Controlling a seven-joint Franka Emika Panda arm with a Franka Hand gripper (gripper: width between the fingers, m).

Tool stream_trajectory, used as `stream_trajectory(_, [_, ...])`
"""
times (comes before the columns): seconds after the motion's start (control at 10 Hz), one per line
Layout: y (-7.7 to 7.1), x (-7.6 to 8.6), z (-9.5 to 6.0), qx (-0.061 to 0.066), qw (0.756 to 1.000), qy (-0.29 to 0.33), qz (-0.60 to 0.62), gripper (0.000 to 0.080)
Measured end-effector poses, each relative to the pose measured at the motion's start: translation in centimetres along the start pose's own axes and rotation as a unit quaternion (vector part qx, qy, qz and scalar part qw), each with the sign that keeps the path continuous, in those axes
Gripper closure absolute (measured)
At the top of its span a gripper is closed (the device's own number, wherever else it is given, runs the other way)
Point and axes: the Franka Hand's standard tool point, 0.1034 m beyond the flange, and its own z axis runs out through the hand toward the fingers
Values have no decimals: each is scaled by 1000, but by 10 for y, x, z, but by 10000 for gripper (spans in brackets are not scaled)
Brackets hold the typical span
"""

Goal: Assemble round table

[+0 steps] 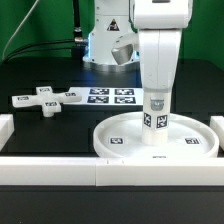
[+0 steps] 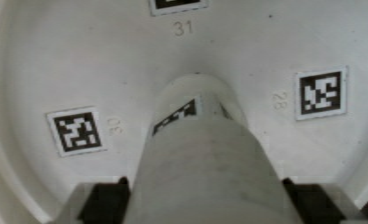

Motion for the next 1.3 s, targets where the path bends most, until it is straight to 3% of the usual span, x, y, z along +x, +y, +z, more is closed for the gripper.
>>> stream_trajectory(0.4, [0, 0, 0, 0, 1000, 0, 23, 396])
stream_trajectory(0.6, [-1, -1, 0, 6, 991, -1, 130, 396])
stream_trajectory(1.1, [-1, 1, -1, 6, 928, 2, 373, 393])
stream_trajectory(1.3, [0, 3, 0, 0, 899, 6, 438, 393])
